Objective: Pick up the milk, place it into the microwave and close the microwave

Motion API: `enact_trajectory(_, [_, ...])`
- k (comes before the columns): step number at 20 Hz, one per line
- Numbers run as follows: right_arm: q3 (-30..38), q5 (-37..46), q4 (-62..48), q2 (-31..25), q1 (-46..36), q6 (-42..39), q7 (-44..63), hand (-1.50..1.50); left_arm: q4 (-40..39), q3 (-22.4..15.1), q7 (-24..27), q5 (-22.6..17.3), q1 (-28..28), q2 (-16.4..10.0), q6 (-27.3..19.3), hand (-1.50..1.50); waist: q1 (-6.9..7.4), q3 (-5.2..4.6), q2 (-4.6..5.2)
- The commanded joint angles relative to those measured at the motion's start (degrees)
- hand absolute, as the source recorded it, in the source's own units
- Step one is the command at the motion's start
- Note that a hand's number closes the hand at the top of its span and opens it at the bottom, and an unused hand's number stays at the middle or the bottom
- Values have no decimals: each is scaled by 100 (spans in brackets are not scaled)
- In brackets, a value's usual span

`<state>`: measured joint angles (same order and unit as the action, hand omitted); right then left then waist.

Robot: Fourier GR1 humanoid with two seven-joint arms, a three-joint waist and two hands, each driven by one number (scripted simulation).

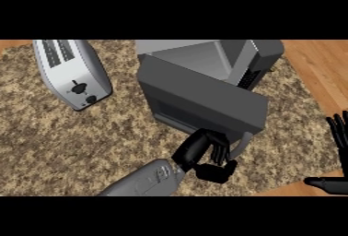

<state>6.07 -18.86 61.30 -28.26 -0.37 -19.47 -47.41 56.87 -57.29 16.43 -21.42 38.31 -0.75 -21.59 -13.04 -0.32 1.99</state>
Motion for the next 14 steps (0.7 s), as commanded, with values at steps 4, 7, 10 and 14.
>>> enact_trajectory(4, [-88, -114, 334, -157, -271, -298, 39, -150, -208, 243, 91, -439, 887, 73, -332, 150, -323, 11, 79])
enact_trajectory(7, [-52, -262, 422, -224, -393, -375, 115, -150, -368, 282, 45, -614, 1108, 74, -407, 150, -482, 23, 131])
enact_trajectory(10, [-136, -307, 526, -285, -508, -495, 196, -150, -487, 360, -41, -766, 1438, 74, -487, 150, -598, 37, 164])
enact_trajectory(14, [-167, -459, 624, -401, -667, -665, 361, -150, -683, 446, -47, -988, 1688, 73, -551, 150, -695, 38, 216])
